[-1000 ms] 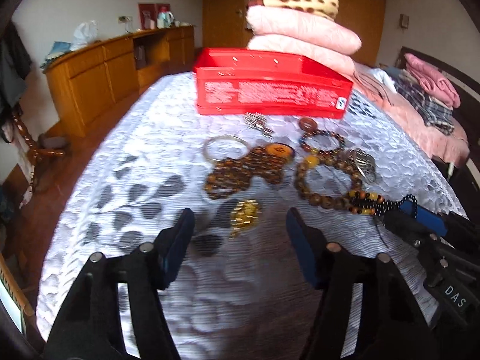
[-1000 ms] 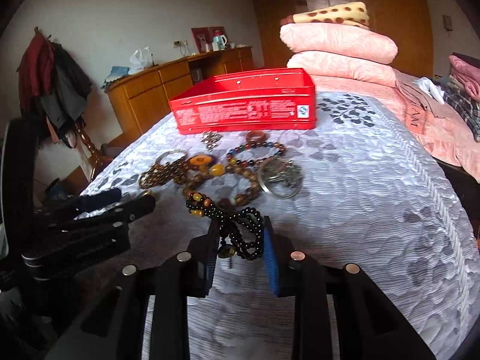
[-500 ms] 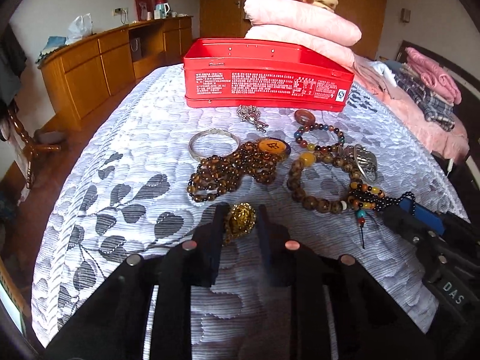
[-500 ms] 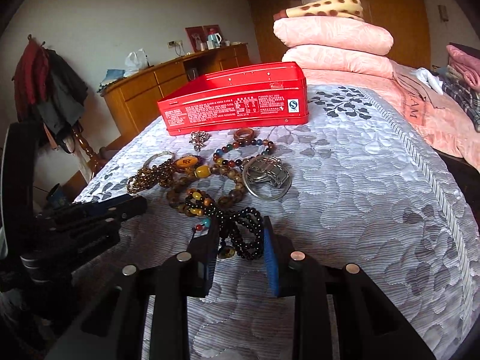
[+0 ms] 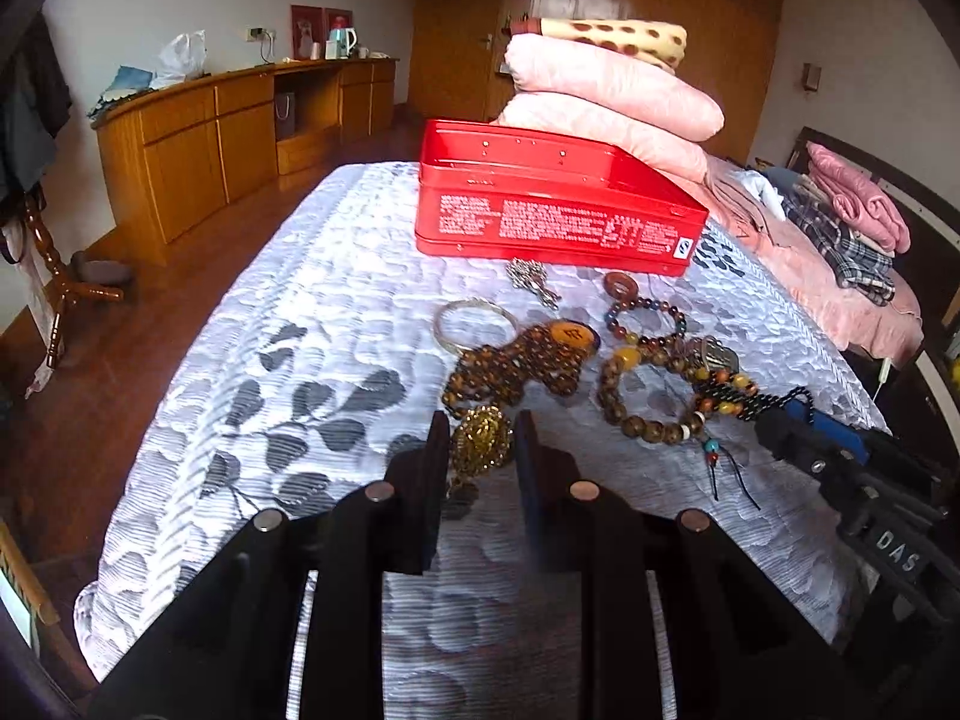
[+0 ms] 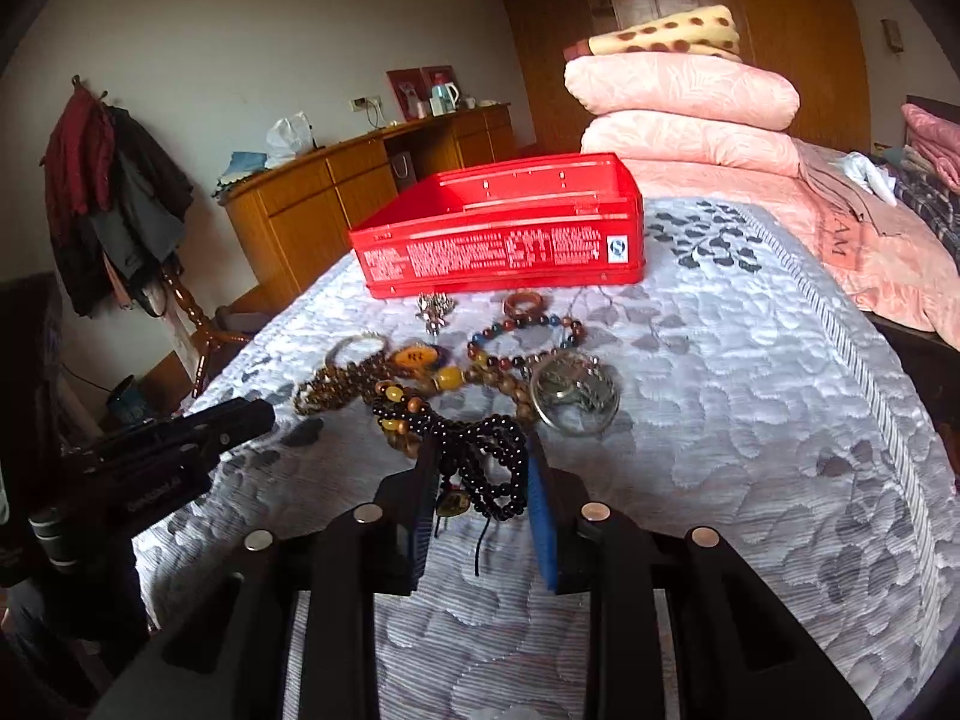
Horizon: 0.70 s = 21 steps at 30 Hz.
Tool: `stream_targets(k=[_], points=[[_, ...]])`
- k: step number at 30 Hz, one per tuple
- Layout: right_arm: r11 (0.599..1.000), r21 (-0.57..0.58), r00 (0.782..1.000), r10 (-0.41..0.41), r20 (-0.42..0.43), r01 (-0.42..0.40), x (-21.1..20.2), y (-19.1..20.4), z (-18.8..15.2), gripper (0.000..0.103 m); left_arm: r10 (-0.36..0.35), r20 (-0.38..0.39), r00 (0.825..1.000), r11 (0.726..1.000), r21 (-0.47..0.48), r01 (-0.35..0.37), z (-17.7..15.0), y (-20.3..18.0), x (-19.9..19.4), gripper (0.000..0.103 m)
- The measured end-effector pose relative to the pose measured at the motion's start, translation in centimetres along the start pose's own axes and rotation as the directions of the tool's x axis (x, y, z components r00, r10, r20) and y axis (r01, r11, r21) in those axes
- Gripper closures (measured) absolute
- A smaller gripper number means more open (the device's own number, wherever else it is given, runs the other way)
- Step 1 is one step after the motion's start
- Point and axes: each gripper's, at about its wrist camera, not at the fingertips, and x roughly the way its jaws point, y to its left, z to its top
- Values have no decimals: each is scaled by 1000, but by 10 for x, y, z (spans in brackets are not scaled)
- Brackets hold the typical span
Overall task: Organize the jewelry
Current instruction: 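Lower both held pieces into the red tin and open both tools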
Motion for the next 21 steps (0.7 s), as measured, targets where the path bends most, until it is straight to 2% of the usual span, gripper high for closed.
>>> stream_targets(k=[6,11,15,17,21], points=[[1000,18,999,16,41,-17,-7,-6,28,75,-35,22,999,999,-1,35,22,0,-1,82],[999,-37,991,-12,137,18,-8,-10,86,75,-45,119,992,998,43,40,82,-9,-2,82],[1000,-20,989,-6,145,9,19,-22,139,75,-62,179,982,996,68,50,138,-19,9,82],[1000,-12,990,-22,139,24,36,-27,157,75,-82,173,982,995,72,71,162,-25,26,82],[1000,17,995,-21,98,20,77,-39,178,75,-83,132,988,995,71,74,190,-32,67,82]])
